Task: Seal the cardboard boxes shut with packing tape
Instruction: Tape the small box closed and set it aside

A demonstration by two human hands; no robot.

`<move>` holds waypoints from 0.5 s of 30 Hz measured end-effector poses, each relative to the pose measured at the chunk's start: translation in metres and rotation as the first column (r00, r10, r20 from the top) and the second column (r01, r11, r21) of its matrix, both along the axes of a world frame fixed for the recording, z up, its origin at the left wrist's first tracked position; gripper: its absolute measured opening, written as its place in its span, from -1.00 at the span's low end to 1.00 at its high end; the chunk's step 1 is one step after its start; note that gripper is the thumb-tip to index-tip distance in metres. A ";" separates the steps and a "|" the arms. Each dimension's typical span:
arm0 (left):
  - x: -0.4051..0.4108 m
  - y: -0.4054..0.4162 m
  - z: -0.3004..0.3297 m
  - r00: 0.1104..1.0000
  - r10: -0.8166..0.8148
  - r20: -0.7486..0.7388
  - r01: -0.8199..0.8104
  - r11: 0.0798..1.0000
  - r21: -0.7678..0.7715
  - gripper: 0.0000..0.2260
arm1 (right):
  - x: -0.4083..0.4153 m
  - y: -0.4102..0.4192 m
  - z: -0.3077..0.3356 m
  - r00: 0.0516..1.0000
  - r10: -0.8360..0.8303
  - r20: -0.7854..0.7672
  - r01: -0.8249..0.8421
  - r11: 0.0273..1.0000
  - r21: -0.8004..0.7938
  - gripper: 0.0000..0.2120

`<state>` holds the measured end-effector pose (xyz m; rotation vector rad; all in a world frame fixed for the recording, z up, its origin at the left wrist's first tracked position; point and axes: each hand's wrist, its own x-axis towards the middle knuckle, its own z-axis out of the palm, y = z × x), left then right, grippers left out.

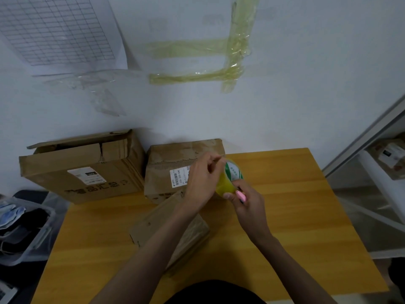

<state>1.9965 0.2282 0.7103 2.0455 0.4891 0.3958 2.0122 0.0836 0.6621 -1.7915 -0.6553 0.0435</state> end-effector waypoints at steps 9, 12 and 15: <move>0.014 0.048 0.024 0.955 -0.225 -0.191 0.220 0.974 -0.045 -0.91 | 0.009 -0.008 0.002 0.995 0.097 -0.010 -0.097 0.992 -0.076 -0.93; 0.015 0.052 0.028 0.942 -0.233 -0.243 0.242 0.970 0.008 -0.81 | 0.009 -0.007 0.003 0.995 0.098 0.010 -0.096 0.990 -0.103 -0.81; 0.016 0.051 0.032 0.934 -0.234 -0.269 0.264 0.961 0.079 -0.77 | 0.010 -0.007 0.003 0.995 0.100 0.013 -0.097 0.987 -0.130 -0.79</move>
